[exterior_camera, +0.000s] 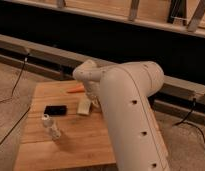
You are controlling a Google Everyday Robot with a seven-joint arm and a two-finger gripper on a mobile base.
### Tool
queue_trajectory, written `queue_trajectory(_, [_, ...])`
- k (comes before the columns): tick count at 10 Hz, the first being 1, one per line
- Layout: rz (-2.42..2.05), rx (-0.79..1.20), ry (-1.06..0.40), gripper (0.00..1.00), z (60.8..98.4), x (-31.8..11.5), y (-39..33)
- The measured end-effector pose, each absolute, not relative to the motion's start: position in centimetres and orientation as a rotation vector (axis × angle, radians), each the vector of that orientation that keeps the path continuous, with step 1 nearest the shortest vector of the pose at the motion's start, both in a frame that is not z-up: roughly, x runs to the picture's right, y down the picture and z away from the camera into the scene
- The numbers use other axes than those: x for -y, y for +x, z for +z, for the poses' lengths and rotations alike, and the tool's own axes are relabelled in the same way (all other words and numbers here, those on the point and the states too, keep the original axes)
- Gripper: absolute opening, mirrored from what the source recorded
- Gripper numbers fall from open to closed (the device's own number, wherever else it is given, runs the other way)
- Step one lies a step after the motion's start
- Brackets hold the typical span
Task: Drag the ceramic bowl in a circle
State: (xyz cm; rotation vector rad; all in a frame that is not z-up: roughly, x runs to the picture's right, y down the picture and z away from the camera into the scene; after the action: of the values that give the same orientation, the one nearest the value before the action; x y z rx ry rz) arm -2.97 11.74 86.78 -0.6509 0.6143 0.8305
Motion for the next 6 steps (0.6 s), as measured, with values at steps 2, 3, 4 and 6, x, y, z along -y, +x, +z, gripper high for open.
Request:
queue_trajectory(2, [0.674, -0.582, -0.707, 0.00, 84.2, -14.4, -4.7])
queue_trajectory(3, [0.586, -0.579, -0.731, 0.00, 82.9, -15.8, -4.8])
queue_trajectory(4, [0.486, -0.583, -0.760, 0.00, 81.3, -17.5, -4.6])
queue_trajectory(6, [0.373, -0.594, -0.809, 0.00, 79.0, -19.9, -4.2])
